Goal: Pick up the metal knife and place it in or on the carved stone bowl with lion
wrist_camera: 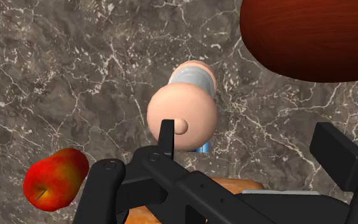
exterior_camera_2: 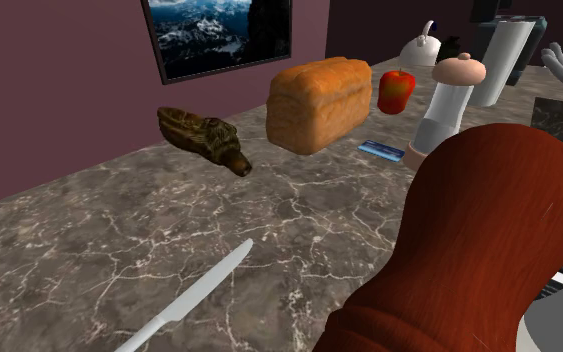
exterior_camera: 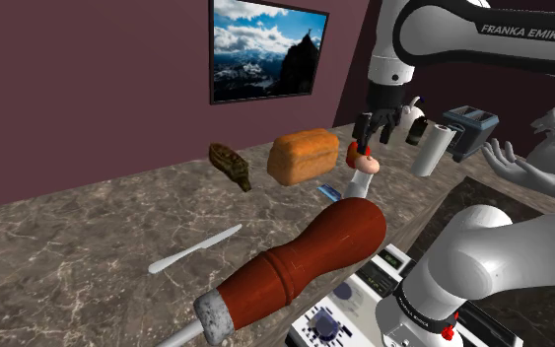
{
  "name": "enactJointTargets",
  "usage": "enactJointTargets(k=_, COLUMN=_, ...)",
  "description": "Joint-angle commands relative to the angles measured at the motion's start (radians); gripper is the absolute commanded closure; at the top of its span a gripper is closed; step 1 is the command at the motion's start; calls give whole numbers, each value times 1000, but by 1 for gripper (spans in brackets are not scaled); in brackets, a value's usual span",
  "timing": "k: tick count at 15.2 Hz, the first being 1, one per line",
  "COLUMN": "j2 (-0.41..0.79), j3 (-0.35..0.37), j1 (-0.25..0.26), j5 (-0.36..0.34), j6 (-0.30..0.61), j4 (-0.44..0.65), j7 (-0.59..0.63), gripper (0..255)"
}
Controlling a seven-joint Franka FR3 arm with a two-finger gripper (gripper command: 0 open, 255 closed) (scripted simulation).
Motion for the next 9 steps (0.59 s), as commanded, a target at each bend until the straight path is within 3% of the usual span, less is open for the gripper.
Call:
enactJointTargets(k=1, j2=0, j3=0, j1=0, j5=0, j6=0, j4=0, j7=0, gripper=0)
enactJointTargets(k=9, j2=-94, j3=212, j1=-15, j5=210, j6=50, j4=-135, j7=423, gripper=0)
